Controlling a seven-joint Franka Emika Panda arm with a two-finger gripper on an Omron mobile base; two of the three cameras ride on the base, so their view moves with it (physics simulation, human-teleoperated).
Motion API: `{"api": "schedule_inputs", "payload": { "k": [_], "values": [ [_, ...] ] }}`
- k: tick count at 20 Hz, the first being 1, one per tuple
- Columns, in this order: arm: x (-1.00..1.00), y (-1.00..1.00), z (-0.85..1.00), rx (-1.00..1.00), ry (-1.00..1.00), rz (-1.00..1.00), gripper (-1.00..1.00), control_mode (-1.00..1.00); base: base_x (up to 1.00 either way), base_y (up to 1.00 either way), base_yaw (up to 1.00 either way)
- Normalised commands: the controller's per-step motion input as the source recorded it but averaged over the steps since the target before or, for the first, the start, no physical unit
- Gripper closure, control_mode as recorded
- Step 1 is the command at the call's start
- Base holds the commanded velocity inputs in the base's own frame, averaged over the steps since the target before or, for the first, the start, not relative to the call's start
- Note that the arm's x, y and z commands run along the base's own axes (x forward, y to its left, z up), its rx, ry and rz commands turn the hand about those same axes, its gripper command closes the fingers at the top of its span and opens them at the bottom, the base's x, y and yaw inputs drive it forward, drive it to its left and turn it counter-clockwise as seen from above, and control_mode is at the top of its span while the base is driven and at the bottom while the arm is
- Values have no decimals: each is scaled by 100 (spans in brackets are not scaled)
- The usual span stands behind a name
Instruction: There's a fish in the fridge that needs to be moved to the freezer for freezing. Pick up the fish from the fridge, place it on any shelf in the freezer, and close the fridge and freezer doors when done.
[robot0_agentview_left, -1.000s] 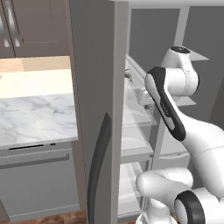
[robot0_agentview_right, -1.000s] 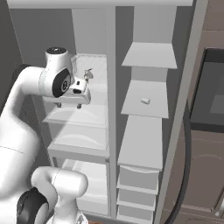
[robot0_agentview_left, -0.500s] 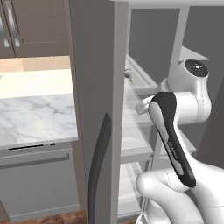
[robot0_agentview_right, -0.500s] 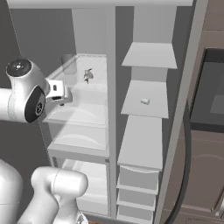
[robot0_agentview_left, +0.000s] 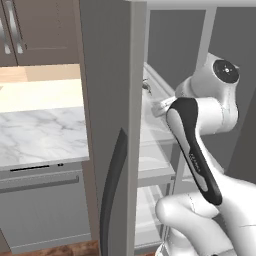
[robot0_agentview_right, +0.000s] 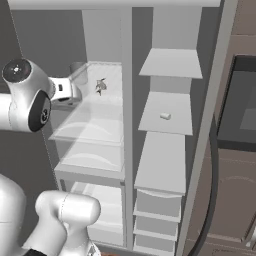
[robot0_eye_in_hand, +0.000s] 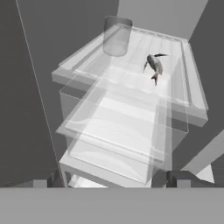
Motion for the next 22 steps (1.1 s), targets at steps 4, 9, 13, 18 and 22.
{"api": "schedule_inputs", "payload": {
  "k": [4, 9, 13, 18, 22],
  "values": [
    [68, -2, 11, 0, 0, 0, -100, -100, 0, 0, 0],
    [79, -2, 3, 0, 1, -2, -100, -100, 0, 0, 0],
    [72, -14, -7, 1, 7, -1, -100, -100, 0, 0, 0],
    [71, -17, -7, 0, 6, -3, -100, -100, 0, 0, 0],
    [55, -8, -4, 0, 8, -11, -100, -100, 0, 0, 0]
  ]
}}
